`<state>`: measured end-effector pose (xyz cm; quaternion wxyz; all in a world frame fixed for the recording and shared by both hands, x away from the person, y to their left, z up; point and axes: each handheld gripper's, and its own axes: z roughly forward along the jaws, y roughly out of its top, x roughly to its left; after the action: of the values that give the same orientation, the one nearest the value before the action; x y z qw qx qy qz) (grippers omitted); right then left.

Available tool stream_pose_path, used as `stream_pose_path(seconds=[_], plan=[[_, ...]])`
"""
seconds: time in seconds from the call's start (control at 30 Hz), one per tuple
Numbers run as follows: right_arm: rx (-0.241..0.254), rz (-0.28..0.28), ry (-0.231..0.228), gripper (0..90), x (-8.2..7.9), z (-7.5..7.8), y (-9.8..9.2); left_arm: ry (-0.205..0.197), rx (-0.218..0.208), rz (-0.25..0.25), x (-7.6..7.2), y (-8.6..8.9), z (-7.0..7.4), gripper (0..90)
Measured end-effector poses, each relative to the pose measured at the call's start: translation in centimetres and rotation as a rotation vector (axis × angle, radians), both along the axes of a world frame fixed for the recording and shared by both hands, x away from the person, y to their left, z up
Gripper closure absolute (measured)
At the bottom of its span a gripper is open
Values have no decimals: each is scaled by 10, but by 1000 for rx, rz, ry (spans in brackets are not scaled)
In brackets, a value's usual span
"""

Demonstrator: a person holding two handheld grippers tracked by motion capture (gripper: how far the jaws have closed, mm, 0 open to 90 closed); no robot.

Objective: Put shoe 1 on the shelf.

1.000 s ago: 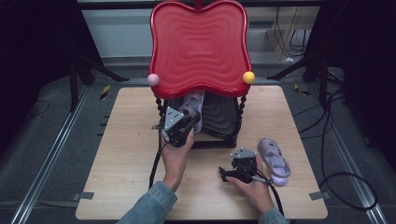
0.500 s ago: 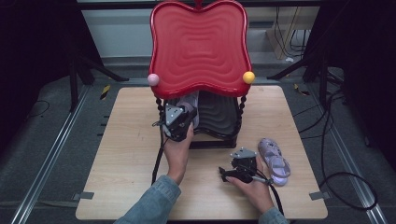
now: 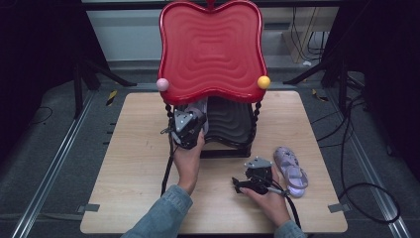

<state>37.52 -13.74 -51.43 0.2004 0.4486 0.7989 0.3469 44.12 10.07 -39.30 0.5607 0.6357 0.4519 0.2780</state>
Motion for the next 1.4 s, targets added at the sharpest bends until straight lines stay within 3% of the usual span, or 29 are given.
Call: stream_pose_path(seconds=[0.27, 0.57, 0.63, 0.77, 1.4], plan=[[1, 2, 0, 61, 0, 0, 0, 14, 17, 16, 5, -5, -3, 858], [0, 3, -1, 61, 0, 0, 0, 68, 17, 6, 13, -16, -3, 822], [0, 3, -1, 61, 0, 0, 0, 66, 34, 7, 14, -17, -3, 816], [0, 2, 0, 61, 0, 0, 0, 71, 19, 3, 15, -18, -4, 796], [0, 4, 0, 61, 0, 0, 0, 79, 31, -17, 15, -25, -7, 737]])
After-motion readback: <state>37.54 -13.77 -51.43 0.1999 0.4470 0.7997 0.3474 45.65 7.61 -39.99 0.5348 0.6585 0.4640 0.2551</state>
